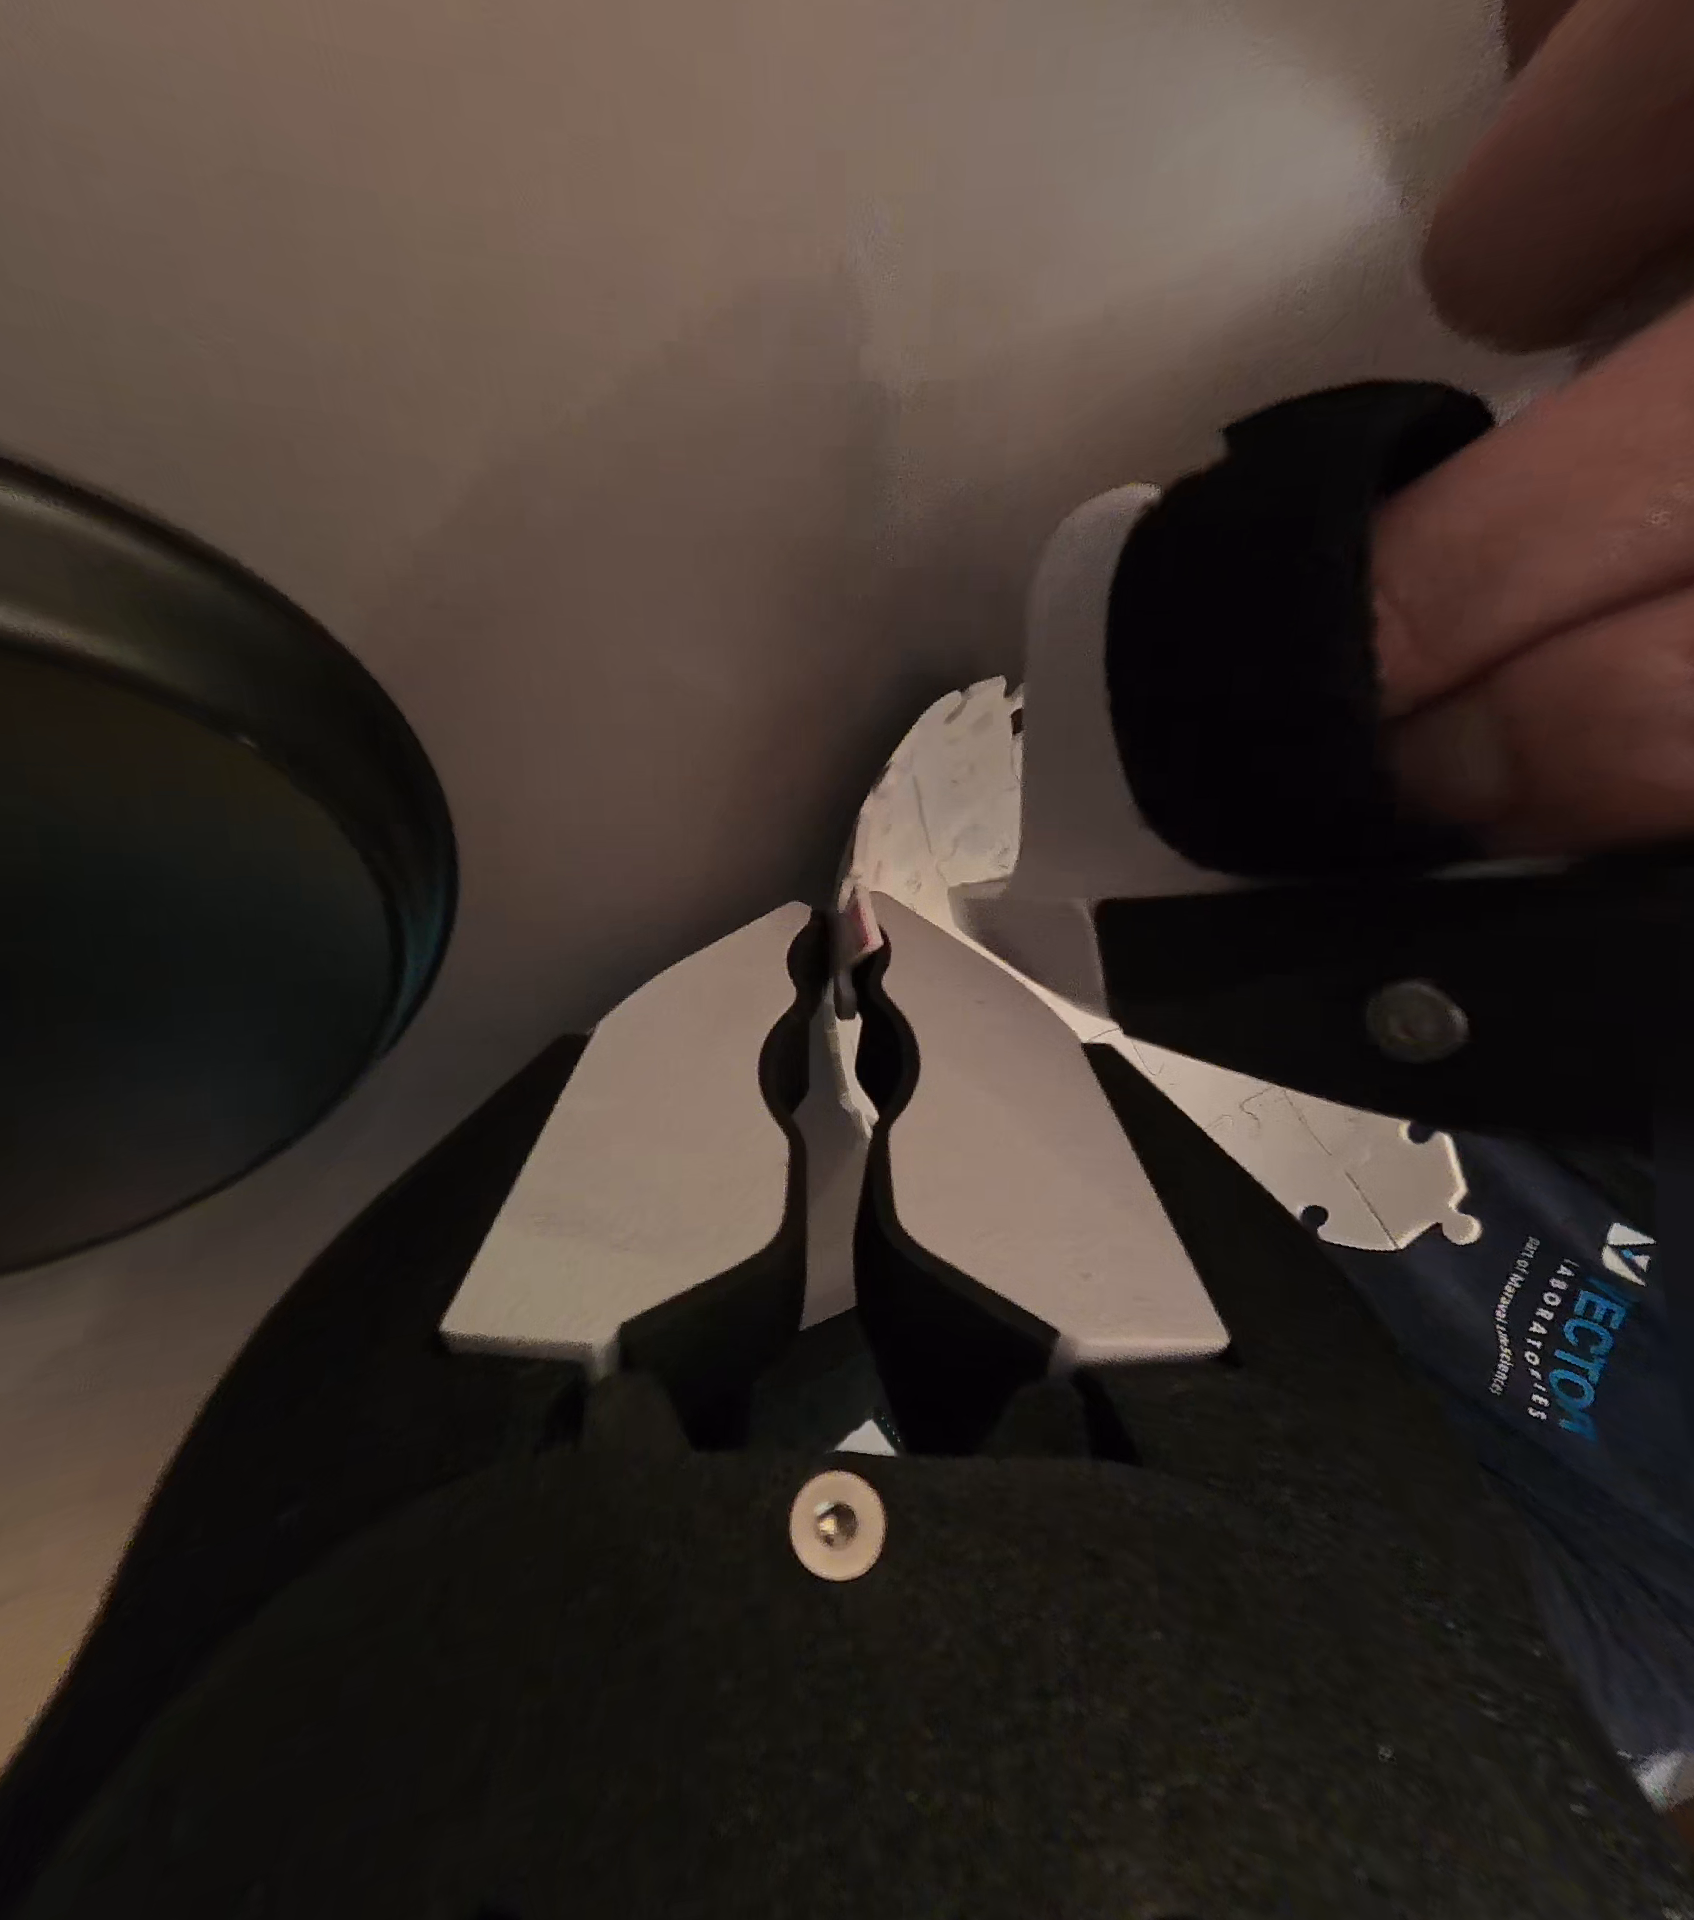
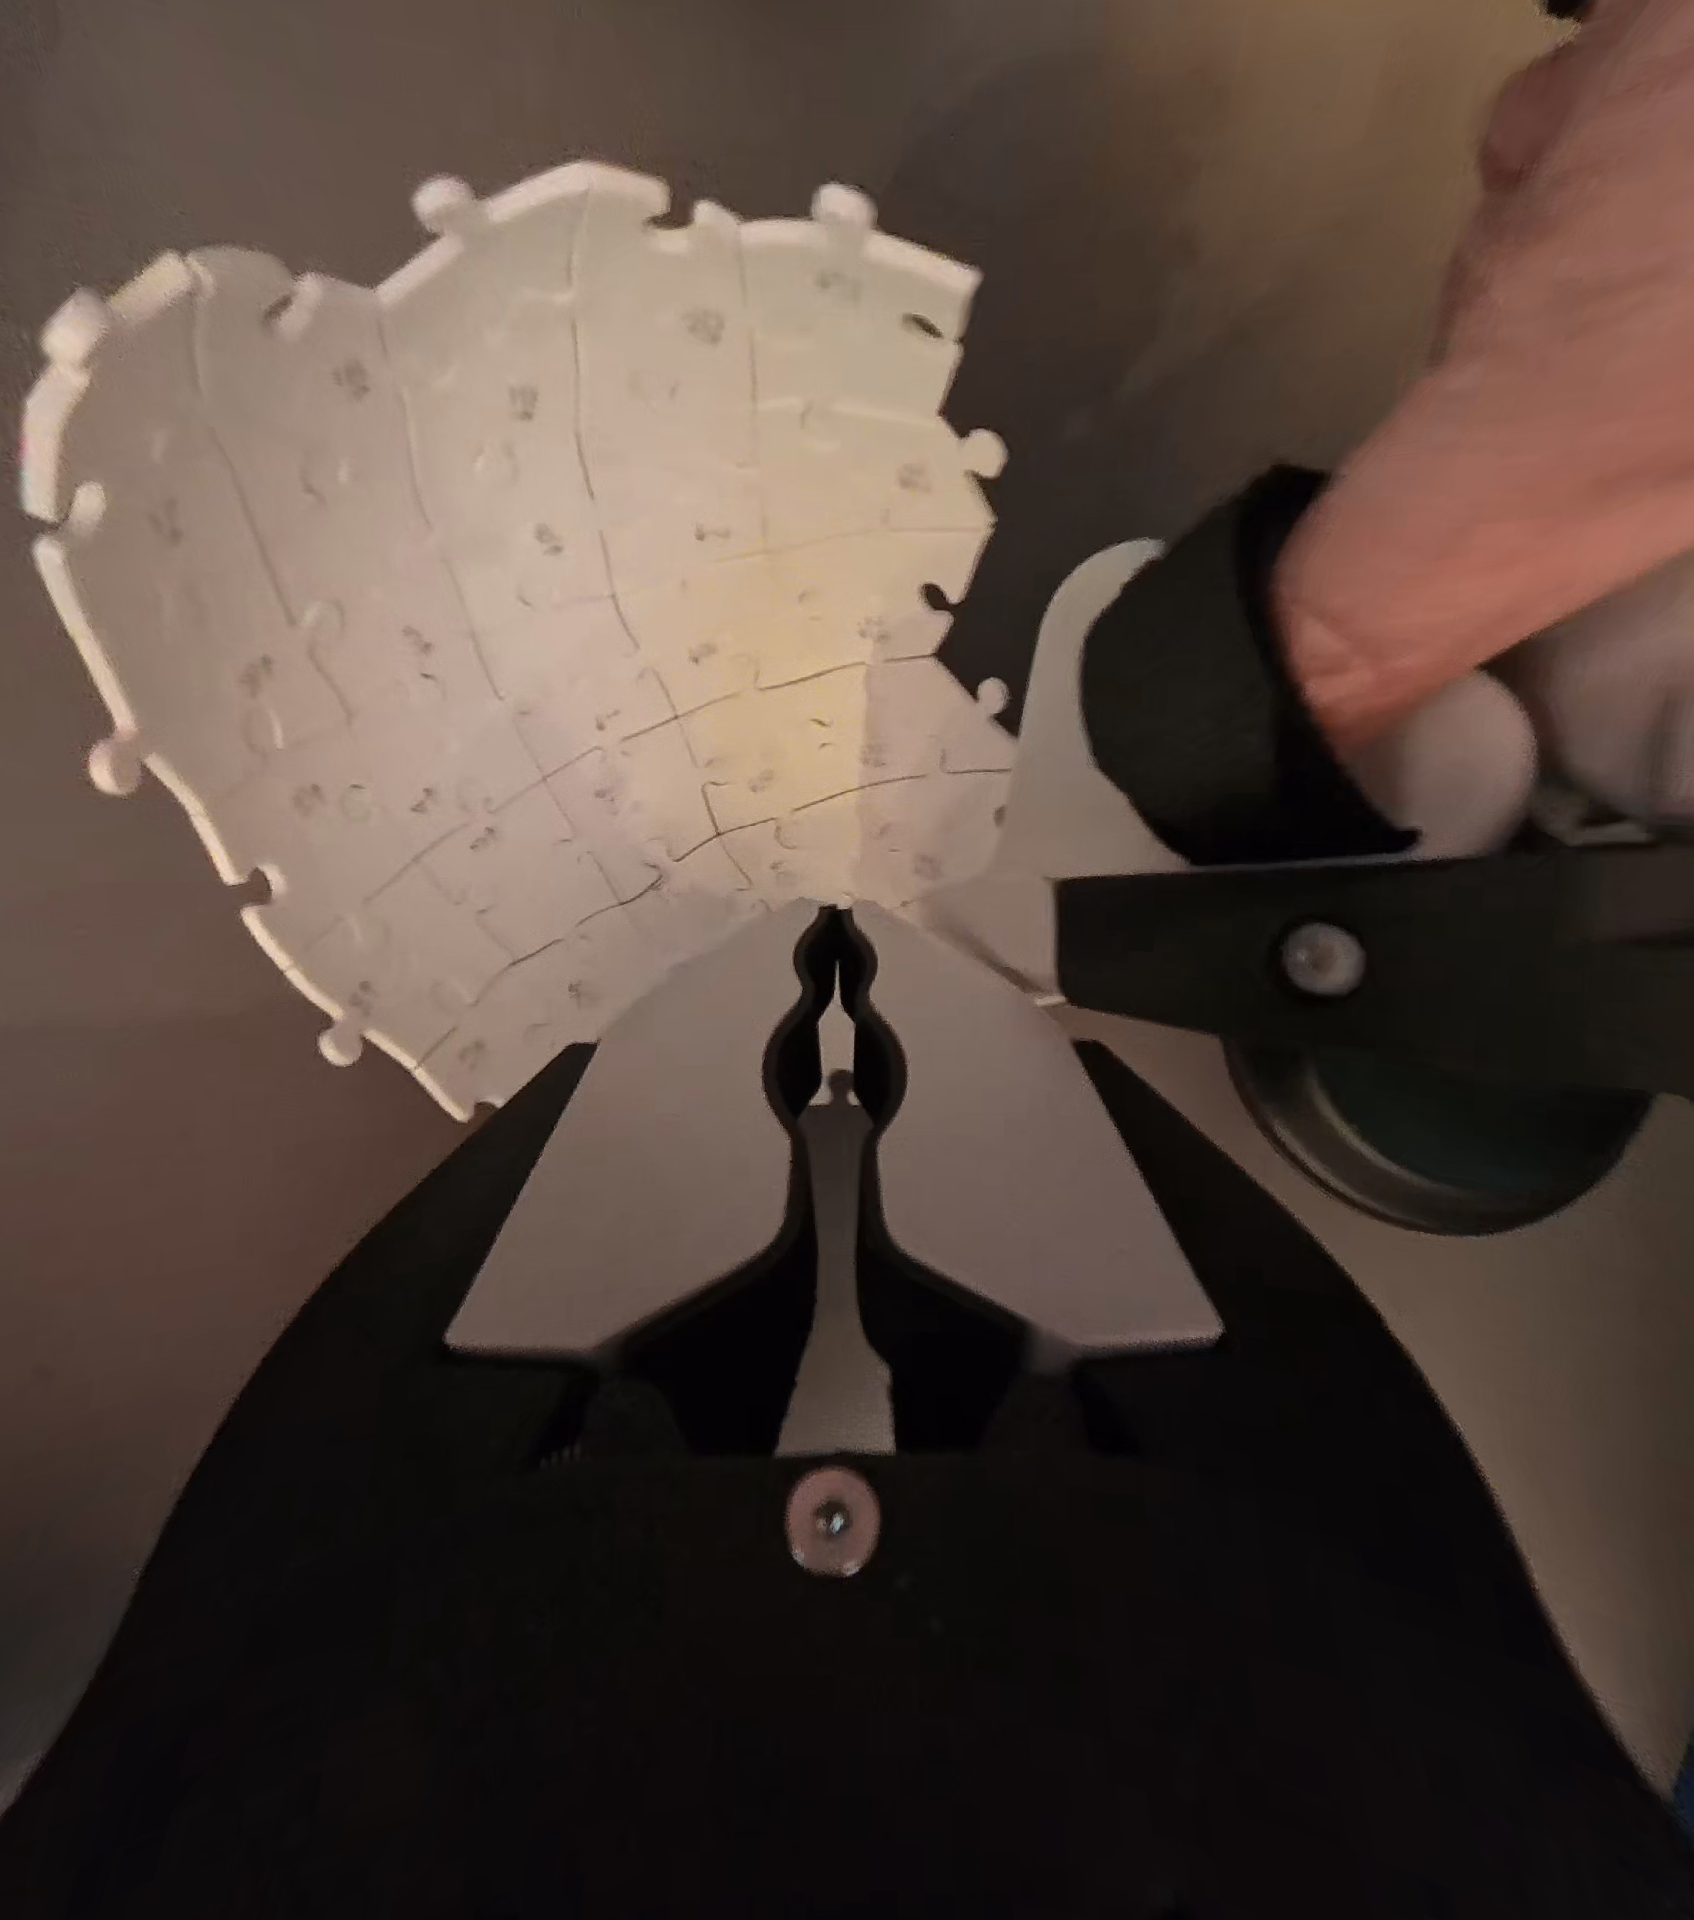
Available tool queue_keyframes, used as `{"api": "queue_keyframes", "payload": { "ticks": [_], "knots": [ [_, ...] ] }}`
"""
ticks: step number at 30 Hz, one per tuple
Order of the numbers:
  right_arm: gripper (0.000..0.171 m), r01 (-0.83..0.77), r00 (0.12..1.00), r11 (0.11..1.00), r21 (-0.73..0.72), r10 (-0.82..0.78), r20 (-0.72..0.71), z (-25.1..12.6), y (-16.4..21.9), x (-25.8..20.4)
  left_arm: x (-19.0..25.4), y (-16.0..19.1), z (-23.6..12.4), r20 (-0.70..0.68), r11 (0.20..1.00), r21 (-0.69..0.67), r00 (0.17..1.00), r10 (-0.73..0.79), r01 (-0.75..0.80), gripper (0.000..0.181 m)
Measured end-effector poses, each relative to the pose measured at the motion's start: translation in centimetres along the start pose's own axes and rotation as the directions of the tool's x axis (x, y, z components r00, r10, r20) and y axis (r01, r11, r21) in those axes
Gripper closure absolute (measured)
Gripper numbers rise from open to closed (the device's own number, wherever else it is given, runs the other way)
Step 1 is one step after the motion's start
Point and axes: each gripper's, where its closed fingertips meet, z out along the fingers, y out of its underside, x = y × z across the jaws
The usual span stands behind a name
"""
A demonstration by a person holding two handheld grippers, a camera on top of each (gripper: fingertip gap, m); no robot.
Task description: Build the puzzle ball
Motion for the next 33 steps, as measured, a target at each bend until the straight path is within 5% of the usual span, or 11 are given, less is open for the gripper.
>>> {"api": "queue_keyframes", "payload": {
  "ticks": [19, 33],
  "knots": [
    [0.170, 0.076, 0.991, 0.991, -0.109, -0.087, -0.101, 2.0, 0.7, 0.7, -0.6, 0.2, 0.0, -0.096, 0.999, 0.010, 0.995, -0.039, 0.040, 0.178],
    [0.169, -0.071, 0.997, 0.988, -0.135, 0.065, -0.052, 2.1, 0.9, 0.6, -1.0, 0.2, 0.2, -0.098, 0.999, 0.005, 0.994, -0.050, 0.051, 0.176]
  ]
}}
